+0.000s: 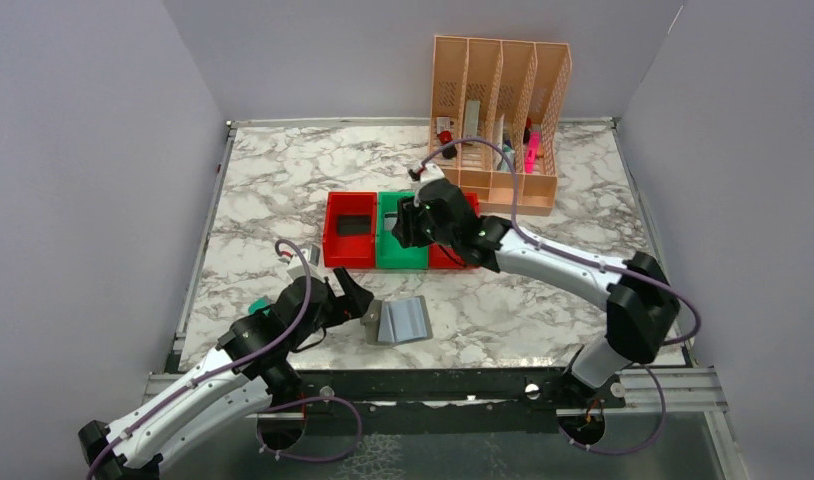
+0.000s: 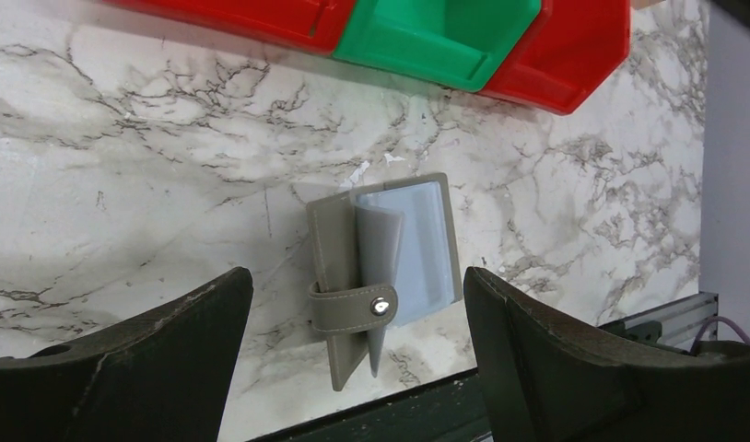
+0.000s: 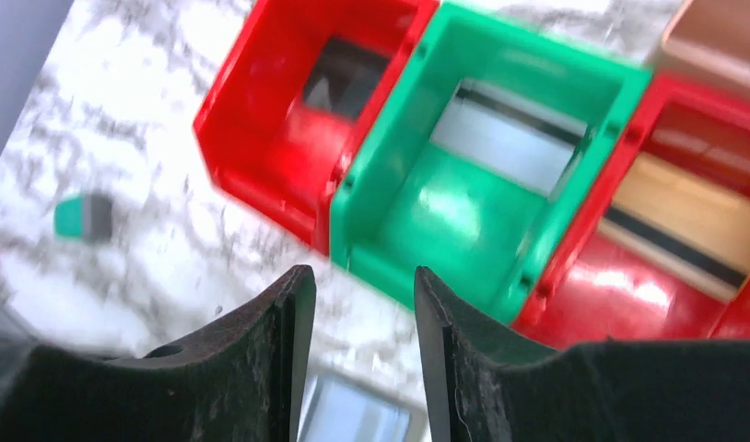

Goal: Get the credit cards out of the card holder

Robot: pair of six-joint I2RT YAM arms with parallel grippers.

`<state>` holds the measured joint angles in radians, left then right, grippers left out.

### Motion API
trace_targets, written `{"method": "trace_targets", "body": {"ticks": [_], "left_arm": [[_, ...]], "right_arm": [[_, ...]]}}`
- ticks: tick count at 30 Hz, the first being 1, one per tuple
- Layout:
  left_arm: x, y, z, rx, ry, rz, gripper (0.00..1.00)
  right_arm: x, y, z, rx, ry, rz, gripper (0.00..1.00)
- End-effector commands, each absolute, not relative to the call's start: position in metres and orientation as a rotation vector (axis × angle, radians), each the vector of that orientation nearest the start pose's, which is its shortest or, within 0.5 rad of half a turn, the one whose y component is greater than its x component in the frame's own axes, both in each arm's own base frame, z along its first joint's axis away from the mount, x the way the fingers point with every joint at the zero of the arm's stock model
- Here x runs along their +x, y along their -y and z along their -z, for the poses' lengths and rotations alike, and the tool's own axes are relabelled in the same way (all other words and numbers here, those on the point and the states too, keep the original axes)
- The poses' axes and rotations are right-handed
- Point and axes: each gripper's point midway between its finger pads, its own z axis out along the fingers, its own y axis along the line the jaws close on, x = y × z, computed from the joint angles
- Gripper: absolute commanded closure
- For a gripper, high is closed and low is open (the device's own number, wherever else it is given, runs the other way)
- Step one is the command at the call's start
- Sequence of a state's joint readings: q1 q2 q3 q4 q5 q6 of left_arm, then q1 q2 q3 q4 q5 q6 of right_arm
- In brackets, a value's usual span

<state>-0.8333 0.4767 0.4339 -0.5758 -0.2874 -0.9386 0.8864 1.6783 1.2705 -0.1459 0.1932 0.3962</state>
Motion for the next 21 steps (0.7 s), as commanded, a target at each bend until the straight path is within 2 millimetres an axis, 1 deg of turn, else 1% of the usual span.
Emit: {"method": "trace_targets", "body": {"ticks": [1, 3, 5, 7, 10, 12, 14, 17, 21], "left_arm": [[0.167, 0.161, -0.142, -0.257, -2.187, 0.738, 0.12], [0.167, 0.162, -0.140, -0.247, -2.198, 0.732, 0.12], [0.166, 0.164, -0.133, -0.241, -2.223, 0.719, 0.12], [0.165, 0.165, -0.125, -0.239, -2.253, 0.707, 0.13], [0.162, 0.167, -0.113, -0.231, -2.297, 0.696, 0.13], [0.160, 0.168, -0.108, -0.231, -2.316, 0.694, 0.14], [0.159, 0.169, -0.104, -0.226, -2.331, 0.695, 0.15], [0.157, 0.171, -0.097, -0.216, -2.353, 0.698, 0.20], [0.154, 0.174, -0.090, -0.206, -2.378, 0.702, 0.27]], "right_arm": [[0.256, -0.348, -0.126, -0.515, -2.303, -0.716, 0.50], [0.229, -0.338, -0.117, -0.522, -2.366, -0.789, 0.50], [0.206, -0.328, -0.107, -0.499, -2.418, -0.865, 0.49], [0.183, -0.326, -0.103, -0.478, -2.441, -0.988, 0.48], [0.161, -0.329, -0.095, -0.460, -2.452, -1.145, 0.47], [0.154, -0.332, -0.089, -0.439, -2.482, -1.206, 0.48], [0.150, -0.334, -0.079, -0.422, -2.522, -1.227, 0.49], [0.150, -0.335, -0.065, -0.390, -2.576, -1.212, 0.52], [0.152, -0.336, -0.058, -0.377, -2.581, -1.201, 0.55]]}}
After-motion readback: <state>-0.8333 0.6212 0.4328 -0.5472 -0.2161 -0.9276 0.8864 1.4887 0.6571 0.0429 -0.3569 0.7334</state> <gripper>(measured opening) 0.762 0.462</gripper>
